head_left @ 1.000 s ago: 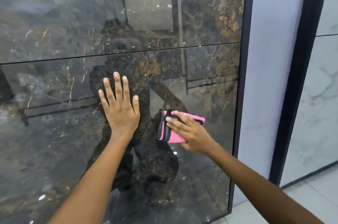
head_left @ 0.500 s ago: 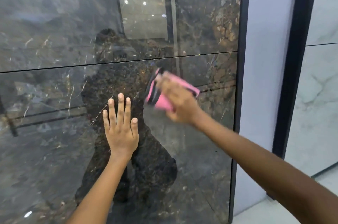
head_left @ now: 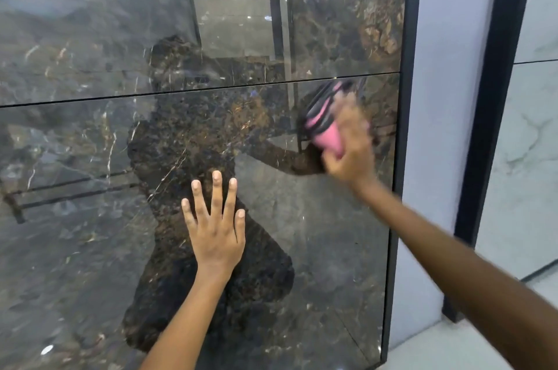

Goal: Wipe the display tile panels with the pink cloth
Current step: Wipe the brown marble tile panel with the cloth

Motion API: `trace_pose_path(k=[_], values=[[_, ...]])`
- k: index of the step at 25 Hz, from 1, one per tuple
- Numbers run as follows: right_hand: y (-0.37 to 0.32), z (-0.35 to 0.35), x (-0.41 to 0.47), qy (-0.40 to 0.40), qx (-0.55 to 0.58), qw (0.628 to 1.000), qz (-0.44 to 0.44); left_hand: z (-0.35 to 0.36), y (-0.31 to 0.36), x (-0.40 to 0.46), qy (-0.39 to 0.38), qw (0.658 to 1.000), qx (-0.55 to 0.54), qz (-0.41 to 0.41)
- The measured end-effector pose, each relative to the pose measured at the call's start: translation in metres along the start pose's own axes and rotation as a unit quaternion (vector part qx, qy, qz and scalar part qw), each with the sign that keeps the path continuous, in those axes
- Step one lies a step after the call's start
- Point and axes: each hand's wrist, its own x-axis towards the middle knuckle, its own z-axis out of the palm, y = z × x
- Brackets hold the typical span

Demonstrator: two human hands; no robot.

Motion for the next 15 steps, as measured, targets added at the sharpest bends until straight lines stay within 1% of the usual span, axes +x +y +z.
trace_pose_path(k=[1, 2, 3, 4, 5, 6, 7, 8, 9, 10, 11, 12, 13, 14, 15], values=[[-0.021, 0.018, -0.041, -0.053, 0.003, 0.995, -0.088, 0.001, 0.0, 0.0, 0.006, 1.0, -0.009, -0.001], [-0.035, 0.031, -0.087, -0.133, -0.014, 0.966, -0.221, 0.002, 0.0, 0.001, 0.011, 1.0, -0.014, 0.001], [-0.043, 0.034, -0.125, -0.219, -0.035, 0.908, -0.356, 0.003, 0.0, 0.003, 0.013, 1.0, -0.013, 0.001], [-0.039, 0.031, -0.148, -0.295, -0.042, 0.844, -0.446, 0.003, 0.0, 0.005, 0.012, 1.0, -0.009, 0.002], [-0.027, 0.022, -0.149, -0.34, -0.025, 0.811, -0.475, 0.002, 0.0, 0.005, 0.011, 1.0, -0.002, 0.003], [-0.011, 0.011, -0.134, -0.359, -0.002, 0.817, -0.451, 0.001, -0.001, 0.003, 0.01, 1.0, 0.008, 0.006], [0.004, 0.001, -0.107, -0.326, -0.001, 0.86, -0.393, 0.002, -0.001, 0.001, 0.009, 1.0, 0.022, 0.008], [0.02, -0.009, -0.074, -0.255, -0.012, 0.919, -0.302, 0.003, -0.002, -0.002, 0.009, 0.999, 0.034, 0.01], [0.038, -0.018, -0.038, -0.165, -0.022, 0.965, -0.203, 0.004, -0.002, -0.004, 0.009, 0.999, 0.039, 0.011], [0.053, -0.026, -0.006, -0.077, -0.013, 0.993, -0.092, 0.005, -0.002, -0.006, 0.011, 0.999, 0.039, 0.011], [0.058, -0.026, 0.011, 0.0, 0.003, 1.0, 0.011, 0.007, -0.002, -0.007, 0.014, 0.999, 0.04, 0.012], [0.053, -0.019, 0.011, 0.053, 0.018, 0.995, 0.086, 0.008, -0.002, -0.006, 0.017, 0.999, 0.04, 0.011], [0.04, -0.007, -0.007, 0.064, 0.032, 0.99, 0.12, 0.009, -0.001, -0.004, 0.019, 0.999, 0.038, 0.009], [0.023, 0.006, -0.045, 0.024, 0.03, 0.994, 0.097, 0.009, 0.0, -0.002, 0.02, 0.999, 0.034, 0.01], [0.008, 0.018, -0.091, -0.059, 0.015, 0.998, 0.01, 0.008, 0.0, 0.0, 0.019, 0.999, 0.03, 0.012]])
